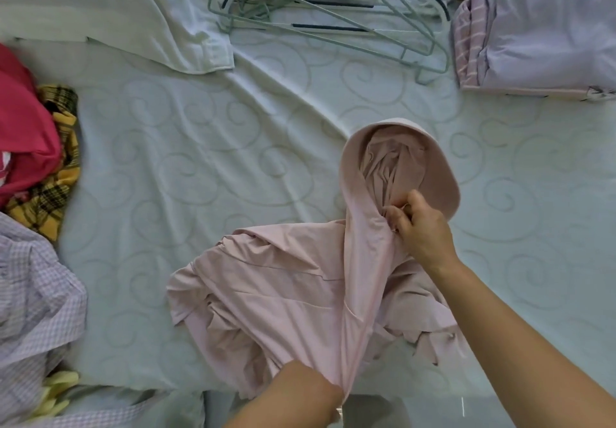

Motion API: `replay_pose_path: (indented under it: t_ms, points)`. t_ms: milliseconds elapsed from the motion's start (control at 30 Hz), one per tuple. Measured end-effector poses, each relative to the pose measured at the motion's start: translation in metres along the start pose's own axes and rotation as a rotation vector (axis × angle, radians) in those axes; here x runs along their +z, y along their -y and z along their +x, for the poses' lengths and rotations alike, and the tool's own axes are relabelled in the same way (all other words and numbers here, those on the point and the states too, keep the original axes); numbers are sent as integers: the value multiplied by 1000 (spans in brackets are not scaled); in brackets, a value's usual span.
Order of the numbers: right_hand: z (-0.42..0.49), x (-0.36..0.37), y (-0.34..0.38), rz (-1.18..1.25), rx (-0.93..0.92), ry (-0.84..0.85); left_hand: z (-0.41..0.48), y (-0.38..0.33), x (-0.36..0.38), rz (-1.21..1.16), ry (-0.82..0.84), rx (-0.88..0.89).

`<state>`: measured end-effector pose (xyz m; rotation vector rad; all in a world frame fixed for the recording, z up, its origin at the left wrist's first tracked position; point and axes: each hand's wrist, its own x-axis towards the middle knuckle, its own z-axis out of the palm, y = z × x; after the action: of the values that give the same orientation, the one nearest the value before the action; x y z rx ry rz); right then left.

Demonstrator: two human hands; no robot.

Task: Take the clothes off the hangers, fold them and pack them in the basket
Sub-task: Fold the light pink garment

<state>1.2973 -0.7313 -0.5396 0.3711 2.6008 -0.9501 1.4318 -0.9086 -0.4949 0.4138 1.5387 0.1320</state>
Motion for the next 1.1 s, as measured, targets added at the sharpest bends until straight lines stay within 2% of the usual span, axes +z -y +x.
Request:
replay_pose_path:
  t_ms: [33, 100, 133, 200, 233, 267, 300, 367, 433, 500, 567, 633, 700, 733, 800, 867, 933, 1033, 1100]
  points:
    - [0, -1, -1, 100, 8, -5, 2, 5, -4, -4, 2, 11]
    - [-6, -8, -3, 320, 27, -55, -6, 24, -29, -208, -178, 141]
    - [-12, -11, -9, 378, 41, -107, -3, 39, -40, -312, -399, 203]
    - [-27, -13, -31, 375, 120, -218, 11, 69, -66, -373, -958, 124]
    - [-34, -12, -44, 342, 204, -241, 21, 81, -82, -315, -1161, 37]
    - [-40, -11, -56, 296, 307, -226, 33, 88, -100, -236, -1270, -64]
    - [-44, -8, -67, 242, 390, -175, 40, 92, -114, -207, -1216, -141]
    - [-48, -3, -75, 222, 424, -27, 53, 92, -135, -245, -957, -161]
    - [-48, 1, -66, 347, 385, 91, 58, 88, -141, -308, -809, -92]
    - [-47, 5, -60, 402, 339, 92, 51, 82, -135, -345, -734, 37]
    - [-49, 3, -61, 488, 381, -5, 35, 87, -130, -505, -772, 145]
    - [-52, -6, -65, 636, 472, -130, 11, 97, -127, -831, -891, 216]
    - [-54, -11, -69, 667, 524, -115, -19, 109, -121, -1098, -953, 287]
    - [-55, -11, -65, 635, 528, -49, -34, 112, -117, -1145, -945, 317]
    - [-52, -3, -50, 697, 539, 122, -58, 114, -106, -1148, -882, 364]
    - [-51, 5, -28, 777, 556, 361, -80, 118, -93, -1134, -829, 358]
    - [-57, 5, -11, 725, 499, 518, -102, 133, -81, -1115, -864, 298]
    - [-70, -8, -10, 626, 335, 504, -131, 165, -62, -1149, -1080, 154]
    - [-79, -22, -16, 553, 281, 457, -134, 185, -43, -973, -1154, 18]
